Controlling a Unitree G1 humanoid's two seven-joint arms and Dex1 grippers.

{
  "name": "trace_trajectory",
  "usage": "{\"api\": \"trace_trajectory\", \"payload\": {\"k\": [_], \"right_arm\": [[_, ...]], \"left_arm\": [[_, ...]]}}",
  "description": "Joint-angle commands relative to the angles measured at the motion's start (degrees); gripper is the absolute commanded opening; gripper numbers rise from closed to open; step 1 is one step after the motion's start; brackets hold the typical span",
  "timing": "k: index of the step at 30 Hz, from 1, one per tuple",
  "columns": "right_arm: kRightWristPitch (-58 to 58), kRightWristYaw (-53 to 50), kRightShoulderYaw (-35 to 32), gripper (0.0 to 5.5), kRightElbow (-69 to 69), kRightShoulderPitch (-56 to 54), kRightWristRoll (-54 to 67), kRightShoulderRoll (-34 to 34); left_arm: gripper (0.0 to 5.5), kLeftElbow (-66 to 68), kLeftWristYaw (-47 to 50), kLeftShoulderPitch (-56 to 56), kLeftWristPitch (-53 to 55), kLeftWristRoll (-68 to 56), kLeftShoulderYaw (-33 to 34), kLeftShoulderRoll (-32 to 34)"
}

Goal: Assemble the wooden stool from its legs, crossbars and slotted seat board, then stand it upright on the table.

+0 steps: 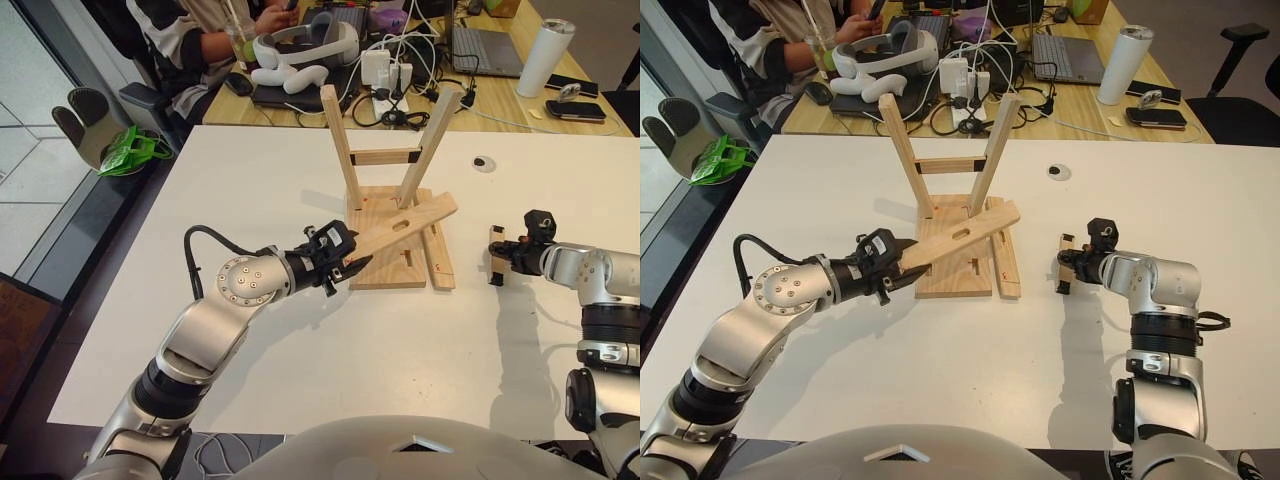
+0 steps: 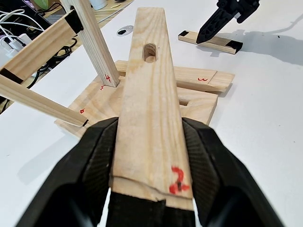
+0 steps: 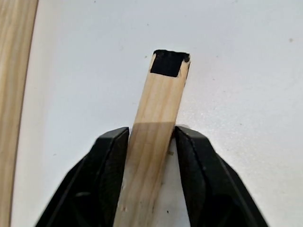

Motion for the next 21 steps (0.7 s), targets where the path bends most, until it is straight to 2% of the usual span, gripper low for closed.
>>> {"api": "trace_trajectory", "payload": {"k": [1,6,9,11,16,17,21], "right_arm": [[2.04,1.93,4.58,1.34,3.54,3.83,-1.83,0.23],[-5.92,3.28,4.98,1.34,3.51,1.88,-3.60,-0.56],[-14.09,3.32,-0.21,1.33,1.19,-3.55,-1.09,1.65],[-14.89,4.17,-3.54,1.32,-1.87,-6.04,2.41,3.12],[-11.55,5.07,-7.03,1.31,-9.30,-6.74,7.82,3.88],[-11.14,4.51,-7.55,1.31,-10.05,-6.80,8.32,4.02],[-9.93,3.17,-8.63,1.31,-11.87,-6.58,9.52,4.75]], "left_arm": [[2.04,-1.17,0.10,-0.30,0.85,-0.06,0.94,0.22],[2.04,-1.97,0.42,-0.02,1.14,-0.06,1.37,0.00],[2.04,-2.38,0.57,0.63,0.85,-0.18,1.66,-0.12],[2.04,-1.75,0.11,1.33,0.34,-0.02,1.32,0.36],[2.04,1.89,-1.08,2.03,-2.07,1.06,0.52,1.44],[2.41,2.53,-1.23,2.01,-3.49,1.37,0.56,1.40],[2.93,4.58,-2.53,1.83,-5.48,2.54,-0.88,2.02]]}}
